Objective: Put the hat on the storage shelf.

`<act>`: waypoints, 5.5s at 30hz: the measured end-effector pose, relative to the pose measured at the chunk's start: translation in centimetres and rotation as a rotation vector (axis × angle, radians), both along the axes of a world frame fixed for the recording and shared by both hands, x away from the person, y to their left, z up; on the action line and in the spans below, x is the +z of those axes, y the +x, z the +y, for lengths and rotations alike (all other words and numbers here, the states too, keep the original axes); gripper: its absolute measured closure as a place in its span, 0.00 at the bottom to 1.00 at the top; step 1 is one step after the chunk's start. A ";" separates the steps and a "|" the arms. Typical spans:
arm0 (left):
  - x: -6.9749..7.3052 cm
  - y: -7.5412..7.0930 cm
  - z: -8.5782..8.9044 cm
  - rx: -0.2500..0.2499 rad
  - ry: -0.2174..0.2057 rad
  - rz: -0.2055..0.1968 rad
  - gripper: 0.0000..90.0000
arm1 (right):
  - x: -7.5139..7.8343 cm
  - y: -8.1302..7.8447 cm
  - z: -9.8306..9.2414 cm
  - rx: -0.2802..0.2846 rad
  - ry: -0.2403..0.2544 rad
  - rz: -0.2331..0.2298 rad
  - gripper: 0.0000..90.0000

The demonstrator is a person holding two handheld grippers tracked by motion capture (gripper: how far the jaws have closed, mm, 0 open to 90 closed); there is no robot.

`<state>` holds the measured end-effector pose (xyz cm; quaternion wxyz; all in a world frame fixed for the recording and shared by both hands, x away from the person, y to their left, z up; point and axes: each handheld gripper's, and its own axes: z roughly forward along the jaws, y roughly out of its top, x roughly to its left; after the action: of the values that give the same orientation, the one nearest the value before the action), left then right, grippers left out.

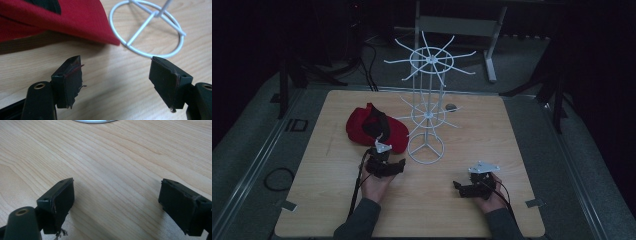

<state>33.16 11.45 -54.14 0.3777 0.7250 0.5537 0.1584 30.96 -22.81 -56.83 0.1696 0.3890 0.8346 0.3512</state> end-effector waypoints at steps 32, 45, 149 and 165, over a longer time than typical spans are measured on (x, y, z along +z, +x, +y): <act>1.0 2.3 4.3 0.246 -0.111 0.008 0.52 | 0.0 0.0 0.0 0.000 0.000 0.001 0.15; -0.6 3.5 3.8 0.248 -0.152 0.053 0.47 | 0.0 0.0 0.0 -0.001 0.001 0.002 0.15; 7.6 0.6 7.9 0.240 -0.193 -0.387 0.96 | 0.0 0.0 0.0 0.002 0.000 -0.002 0.15; 9.7 0.1 7.9 0.226 -0.209 -0.443 0.96 | 0.0 0.0 0.0 0.001 0.000 0.000 0.15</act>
<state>33.24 19.33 -44.41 0.5422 0.5635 0.5483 0.2964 30.97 -22.82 -56.81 0.1694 0.3886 0.8348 0.3514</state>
